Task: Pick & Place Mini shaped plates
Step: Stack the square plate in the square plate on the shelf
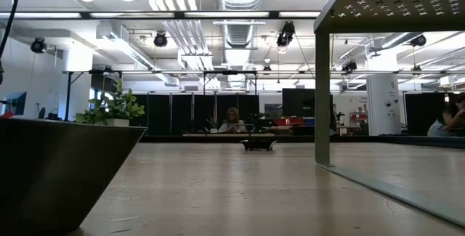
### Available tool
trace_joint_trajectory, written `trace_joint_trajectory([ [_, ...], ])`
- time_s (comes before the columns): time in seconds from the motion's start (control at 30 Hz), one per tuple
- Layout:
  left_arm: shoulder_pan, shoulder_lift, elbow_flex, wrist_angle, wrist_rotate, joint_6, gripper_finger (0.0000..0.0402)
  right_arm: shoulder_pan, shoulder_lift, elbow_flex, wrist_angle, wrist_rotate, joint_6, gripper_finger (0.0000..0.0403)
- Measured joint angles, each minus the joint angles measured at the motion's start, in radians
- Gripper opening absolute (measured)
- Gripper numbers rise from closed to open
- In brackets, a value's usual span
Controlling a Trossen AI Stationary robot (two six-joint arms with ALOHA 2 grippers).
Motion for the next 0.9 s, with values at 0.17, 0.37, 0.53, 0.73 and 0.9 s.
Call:
trace_joint_trajectory([
  [0.17,0.0,0.0,0.0,-0.01,0.0,-0.001,0.0128,0.0,-0.007,0.0,0.0,0.001,0.015,0.0035],
  [0.37,0.0,0.0,0.0,-0.011,0.0,-0.001,0.0128,0.0,-0.007,0.0,-0.007,0.001,0.023,0.007],
  [0.53,0.0,0.0,0.0,-0.014,0.0,-0.002,0.0128,-0.004,-0.016,0.0,-0.008,-0.048,-0.009,0.0095],
  [0.73,0.0,0.0,0.0,-0.014,0.0,-0.003,0.0128,-0.005,-0.031,0.0,-0.007,-0.055,-0.001,0.0097],
  [0.9,0.0,0.0,0.0,-0.015,0.0,-0.003,0.0128,-0.005,-0.033,0.001,-0.005,-0.072,0.0,0.0084],
])
